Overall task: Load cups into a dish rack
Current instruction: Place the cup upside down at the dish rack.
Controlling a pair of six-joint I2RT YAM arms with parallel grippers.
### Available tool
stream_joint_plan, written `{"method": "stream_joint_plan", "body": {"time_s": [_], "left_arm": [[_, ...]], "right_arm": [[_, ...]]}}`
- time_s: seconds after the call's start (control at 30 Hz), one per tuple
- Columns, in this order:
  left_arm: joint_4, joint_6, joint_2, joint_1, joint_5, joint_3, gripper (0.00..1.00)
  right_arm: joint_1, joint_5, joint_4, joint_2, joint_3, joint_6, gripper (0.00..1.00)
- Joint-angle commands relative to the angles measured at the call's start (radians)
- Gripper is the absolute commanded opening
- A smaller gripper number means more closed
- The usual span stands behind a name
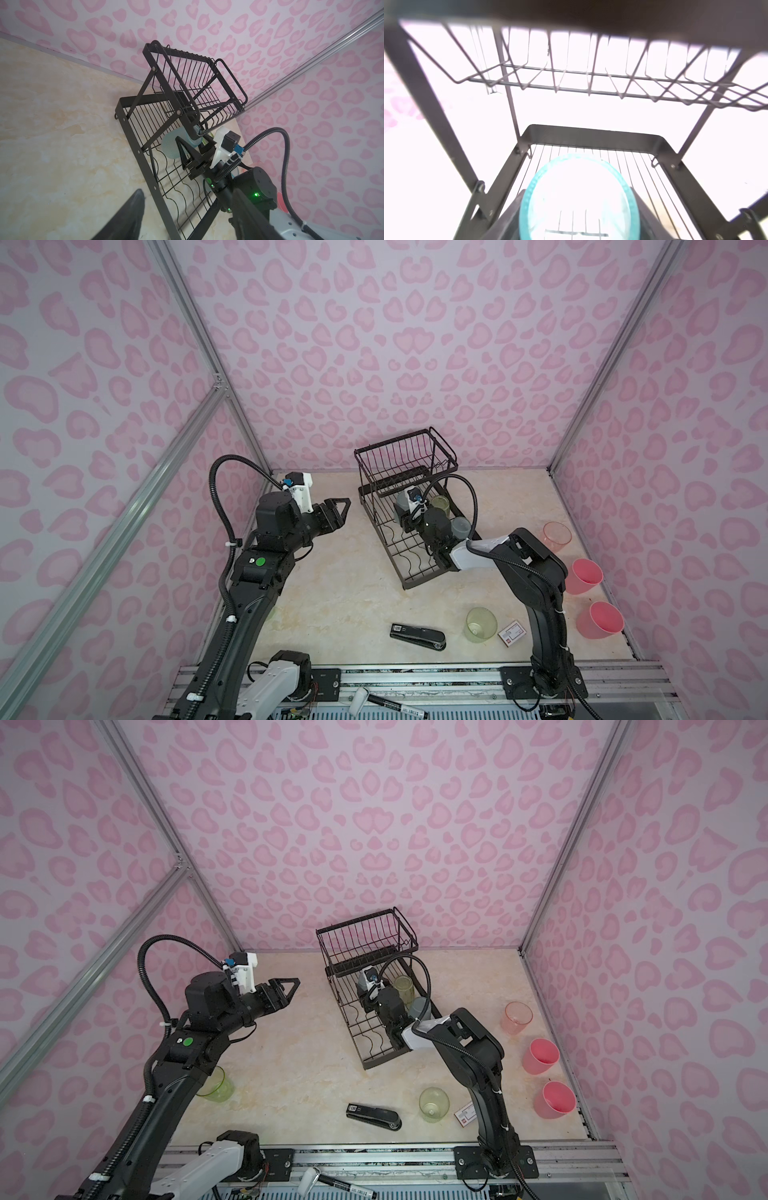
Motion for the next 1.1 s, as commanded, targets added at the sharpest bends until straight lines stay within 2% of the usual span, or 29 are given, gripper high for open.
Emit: {"method": "stream_joint_plan", "body": {"time_s": [0.0,0.63,0.77,1.07], "left_arm": [[0.037,0.005,-0.006,0.002,0.006,-0.009,0.68],[0.05,-0.004,0.004,0.01,0.026,-0.014,0.68],[0.054,-0.007,0.002,0.012,0.027,-0.017,0.68],[0.059,-0.009,-0.008,0.013,0.026,-0.029,0.68]], "right_arm": [[0.004,0.018,0.011,0.006,-0.005,0.003,0.43],[-0.016,0.04,-0.095,0.037,0.052,0.017,0.47],[-0.017,0.045,-0.102,0.035,0.054,0.018,0.52],[-0.016,0.051,-0.107,0.035,0.055,0.018,0.71]]}}
